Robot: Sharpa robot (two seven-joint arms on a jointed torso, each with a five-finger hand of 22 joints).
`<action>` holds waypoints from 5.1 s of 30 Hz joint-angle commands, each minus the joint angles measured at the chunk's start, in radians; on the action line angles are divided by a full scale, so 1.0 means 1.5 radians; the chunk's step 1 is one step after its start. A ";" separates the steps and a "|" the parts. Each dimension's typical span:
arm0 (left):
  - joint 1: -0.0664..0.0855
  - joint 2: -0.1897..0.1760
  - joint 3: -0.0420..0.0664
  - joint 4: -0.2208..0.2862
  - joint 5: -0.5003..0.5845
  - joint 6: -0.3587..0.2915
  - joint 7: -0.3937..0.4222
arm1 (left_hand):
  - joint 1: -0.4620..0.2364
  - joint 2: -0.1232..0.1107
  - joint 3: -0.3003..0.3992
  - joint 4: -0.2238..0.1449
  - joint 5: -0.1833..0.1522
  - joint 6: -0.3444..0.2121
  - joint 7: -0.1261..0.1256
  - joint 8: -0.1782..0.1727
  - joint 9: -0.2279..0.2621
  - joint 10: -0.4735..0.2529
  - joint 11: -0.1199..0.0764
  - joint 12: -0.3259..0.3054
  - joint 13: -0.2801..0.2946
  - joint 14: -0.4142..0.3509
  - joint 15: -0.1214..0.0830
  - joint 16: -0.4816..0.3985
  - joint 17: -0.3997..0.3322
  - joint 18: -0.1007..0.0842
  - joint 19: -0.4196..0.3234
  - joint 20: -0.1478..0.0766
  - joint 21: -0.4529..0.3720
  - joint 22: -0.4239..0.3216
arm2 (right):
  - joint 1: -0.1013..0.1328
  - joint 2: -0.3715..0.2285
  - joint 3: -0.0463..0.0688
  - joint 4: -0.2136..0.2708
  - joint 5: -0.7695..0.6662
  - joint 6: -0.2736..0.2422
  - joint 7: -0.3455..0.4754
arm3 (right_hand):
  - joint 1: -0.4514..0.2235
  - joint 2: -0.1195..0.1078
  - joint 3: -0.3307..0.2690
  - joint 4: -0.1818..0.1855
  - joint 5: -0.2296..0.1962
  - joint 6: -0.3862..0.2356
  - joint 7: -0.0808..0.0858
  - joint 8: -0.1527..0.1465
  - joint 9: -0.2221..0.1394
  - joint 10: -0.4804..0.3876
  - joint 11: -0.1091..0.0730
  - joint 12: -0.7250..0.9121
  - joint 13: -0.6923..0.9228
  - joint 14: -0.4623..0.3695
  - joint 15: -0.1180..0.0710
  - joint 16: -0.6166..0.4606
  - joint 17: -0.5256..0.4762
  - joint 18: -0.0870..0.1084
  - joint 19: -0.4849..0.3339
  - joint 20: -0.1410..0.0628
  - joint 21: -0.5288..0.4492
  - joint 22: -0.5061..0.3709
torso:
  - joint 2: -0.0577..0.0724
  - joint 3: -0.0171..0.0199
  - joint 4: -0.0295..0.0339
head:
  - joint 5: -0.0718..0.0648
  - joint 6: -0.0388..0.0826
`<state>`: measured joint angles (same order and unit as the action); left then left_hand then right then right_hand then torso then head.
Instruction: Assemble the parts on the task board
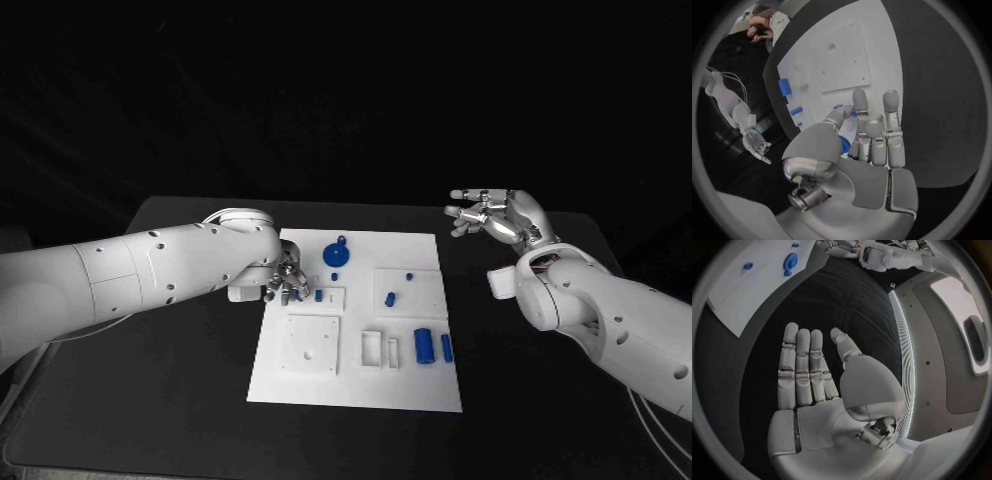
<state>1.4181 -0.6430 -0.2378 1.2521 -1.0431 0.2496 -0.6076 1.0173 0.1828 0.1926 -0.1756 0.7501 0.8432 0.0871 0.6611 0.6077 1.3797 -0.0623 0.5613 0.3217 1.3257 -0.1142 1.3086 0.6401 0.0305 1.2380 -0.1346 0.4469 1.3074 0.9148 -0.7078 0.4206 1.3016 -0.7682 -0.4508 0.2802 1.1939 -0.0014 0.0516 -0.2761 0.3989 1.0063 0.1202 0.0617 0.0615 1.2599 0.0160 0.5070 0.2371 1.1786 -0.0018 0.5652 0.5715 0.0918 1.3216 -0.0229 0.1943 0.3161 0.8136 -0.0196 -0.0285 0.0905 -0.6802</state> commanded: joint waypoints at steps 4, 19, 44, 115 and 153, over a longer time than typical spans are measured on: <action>-0.006 0.003 -0.001 0.001 -0.040 -0.027 0.011 | -0.002 0.006 0.027 -0.029 0.003 0.059 -0.056 -0.001 0.000 0.006 -0.001 -0.004 0.001 0.005 -0.001 -0.004 0.002 -0.002 0.006 0.000 0.003 0.012 | 0.000 0.001 0.000 0.000 0.002 0.005 0.008 | -0.006 -0.001 0.002 0.001 0.004 0.004 0.001 0.000 0.001 -0.004 0.001 0.002 0.000 -0.006 -0.001 0.004 -0.001 -0.011 -0.004 0.000 0.003 -0.001 | 0.000 -0.0003 0.0002 | 0.000 0.000; -0.007 0.002 -0.001 0.006 -0.051 -0.034 0.014 | -0.001 0.006 0.027 -0.029 0.004 0.061 -0.057 -0.002 0.001 0.008 -0.001 -0.006 0.001 0.008 -0.001 -0.006 0.006 -0.002 0.008 -0.001 0.003 0.012 | 0.000 0.002 0.001 -0.001 0.002 0.006 0.007 | -0.006 -0.001 0.002 0.001 0.004 0.004 0.001 0.000 0.001 -0.004 0.001 0.002 0.000 -0.006 -0.001 0.004 -0.001 -0.011 -0.004 0.000 0.003 -0.001 | 0.000 -0.0007 0.0008 | -0.001 -0.001; -0.014 -0.012 -0.001 0.028 -0.044 -0.012 0.002 | 0.002 0.007 0.025 -0.031 -0.005 0.068 -0.056 -0.018 -0.008 0.013 -0.001 -0.012 0.001 0.011 -0.001 -0.009 0.021 -0.002 0.008 -0.001 0.001 0.012 | 0.000 0.001 0.001 0.002 0.002 0.011 0.004 | -0.007 -0.001 0.001 0.001 0.004 0.004 0.001 0.000 0.001 -0.004 0.001 0.002 -0.001 -0.006 -0.001 0.004 -0.002 -0.011 -0.005 0.001 0.007 -0.008 | 0.000 -0.0006 0.0003 | -0.001 -0.004; -0.020 -0.038 0.033 0.028 0.088 -0.047 0.075 | 0.048 0.032 -0.007 -0.016 -0.130 0.050 -0.045 -0.046 -0.030 -0.004 0.008 -0.007 0.003 -0.005 0.005 -0.038 -0.038 -0.003 0.007 0.006 -0.021 0.012 | 0.000 0.007 0.000 -0.008 -0.056 0.060 -0.019 | -0.004 0.003 0.002 0.000 0.004 0.001 0.002 0.001 0.001 -0.007 0.003 -0.008 -0.009 -0.012 0.003 -0.002 -0.010 -0.010 -0.011 0.004 0.013 -0.033 | -0.001 0.0000 0.0009 | -0.009 0.004; -0.006 -0.090 0.043 0.087 0.395 0.091 0.431 | 0.173 0.069 -0.080 0.060 -0.405 0.058 -0.041 -0.145 -0.006 -0.058 0.015 0.001 -0.004 -0.062 0.017 -0.024 -0.062 -0.009 -0.019 0.018 -0.060 0.012 | -0.007 0.076 -0.037 0.066 -0.521 0.122 -0.071 | 0.031 -0.029 0.126 -0.006 -0.052 0.037 -0.007 0.000 0.000 -0.016 -0.014 0.197 0.266 0.020 -0.030 0.153 0.201 0.006 -0.046 -0.029 0.255 0.198 | 0.000 0.0004 0.0012 | -0.024 0.035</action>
<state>1.4085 -0.7778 -0.1730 1.3795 -0.5020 0.3303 -0.0257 1.2346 0.2569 0.0739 -0.0937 0.1459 0.8808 0.0680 0.4503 0.5490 1.2994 -0.0392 0.5584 0.3166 1.2394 -0.0890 1.2665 0.5504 0.0303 1.2165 -0.1093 0.3603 1.3076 0.9048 -0.5941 0.3640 1.3972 -1.4439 -0.2982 0.1878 1.2425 -0.0349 0.2337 -0.2843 0.3253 1.0652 0.1108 0.0616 0.0612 1.2356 -0.0044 0.7966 0.6262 1.2073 -0.0446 0.7879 0.8646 0.0918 1.2610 -0.0660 0.5705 0.6033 0.8133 -0.0185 -0.0266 0.0569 -0.6301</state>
